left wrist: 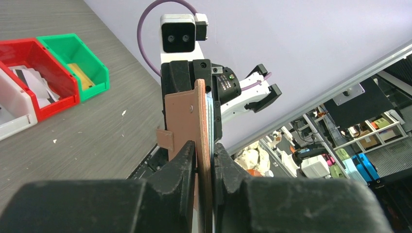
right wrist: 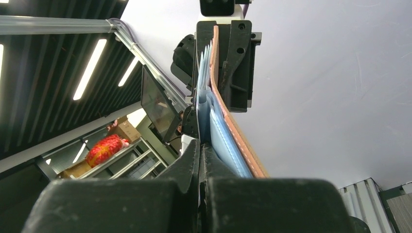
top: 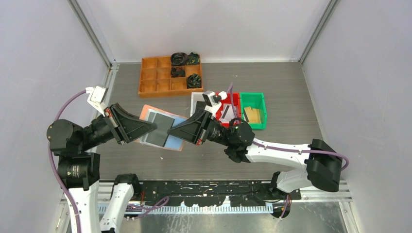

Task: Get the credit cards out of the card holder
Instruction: Remove the credit card from the card holder.

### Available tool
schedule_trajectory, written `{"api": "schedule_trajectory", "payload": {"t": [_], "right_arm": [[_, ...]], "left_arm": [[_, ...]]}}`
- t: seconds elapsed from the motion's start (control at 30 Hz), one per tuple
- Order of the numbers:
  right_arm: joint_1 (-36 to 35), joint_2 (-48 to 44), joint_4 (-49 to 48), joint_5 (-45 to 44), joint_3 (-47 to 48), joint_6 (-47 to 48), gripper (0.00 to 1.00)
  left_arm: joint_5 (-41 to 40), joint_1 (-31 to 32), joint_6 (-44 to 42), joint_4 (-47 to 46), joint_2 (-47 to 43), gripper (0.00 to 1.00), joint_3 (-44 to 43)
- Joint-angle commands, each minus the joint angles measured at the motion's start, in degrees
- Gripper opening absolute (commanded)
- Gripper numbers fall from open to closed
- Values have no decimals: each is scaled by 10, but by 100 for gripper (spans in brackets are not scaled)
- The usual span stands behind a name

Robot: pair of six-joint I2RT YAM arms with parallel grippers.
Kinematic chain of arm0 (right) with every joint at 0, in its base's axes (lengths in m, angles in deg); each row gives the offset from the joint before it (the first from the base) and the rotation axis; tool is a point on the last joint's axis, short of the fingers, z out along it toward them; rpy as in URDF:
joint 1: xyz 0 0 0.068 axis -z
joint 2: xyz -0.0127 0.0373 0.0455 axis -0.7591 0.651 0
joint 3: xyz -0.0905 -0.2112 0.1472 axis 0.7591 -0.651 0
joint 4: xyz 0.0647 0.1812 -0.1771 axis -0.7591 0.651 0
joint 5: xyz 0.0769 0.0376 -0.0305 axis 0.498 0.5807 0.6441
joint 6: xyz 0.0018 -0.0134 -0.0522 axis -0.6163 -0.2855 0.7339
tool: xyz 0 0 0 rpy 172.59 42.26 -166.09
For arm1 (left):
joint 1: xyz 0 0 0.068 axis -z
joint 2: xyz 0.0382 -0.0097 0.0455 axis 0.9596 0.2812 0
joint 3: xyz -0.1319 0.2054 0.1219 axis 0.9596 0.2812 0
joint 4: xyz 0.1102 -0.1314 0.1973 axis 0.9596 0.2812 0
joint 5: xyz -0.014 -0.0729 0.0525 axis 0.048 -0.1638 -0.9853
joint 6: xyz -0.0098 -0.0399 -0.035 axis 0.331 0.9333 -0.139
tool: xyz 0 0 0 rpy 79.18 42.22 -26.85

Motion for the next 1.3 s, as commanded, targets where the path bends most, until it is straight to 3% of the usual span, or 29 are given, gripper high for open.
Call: {"api": "schedule_trajectory", "payload": {"t": [0.0, 0.17, 0.27, 0.73, 0.87, 1.07, 1.27], "right_arm": [[0, -25, -56, 22, 5, 2, 4], [0, -13, -74, 24, 15, -9, 14], [0, -6, -89, 27, 22, -17, 25], [-1, 16, -77, 19, 45, -16, 27], [0, 16, -71, 10, 47, -8, 20], [-1, 8, -47, 6, 49, 6, 1], [0, -15, -19, -14, 25, 24, 1]], "left_arm": [[-24, -4, 0, -24, 0, 8, -20], [-30, -4, 1, -21, -5, 4, -17], [-30, -4, 1, -17, -4, 0, -17], [-27, -4, -1, -19, -8, 0, -19], [-26, -4, 1, -19, -9, 0, -21], [-26, -4, 3, -20, -11, 0, -22], [-26, -4, 3, -20, -9, 1, -24]]}}
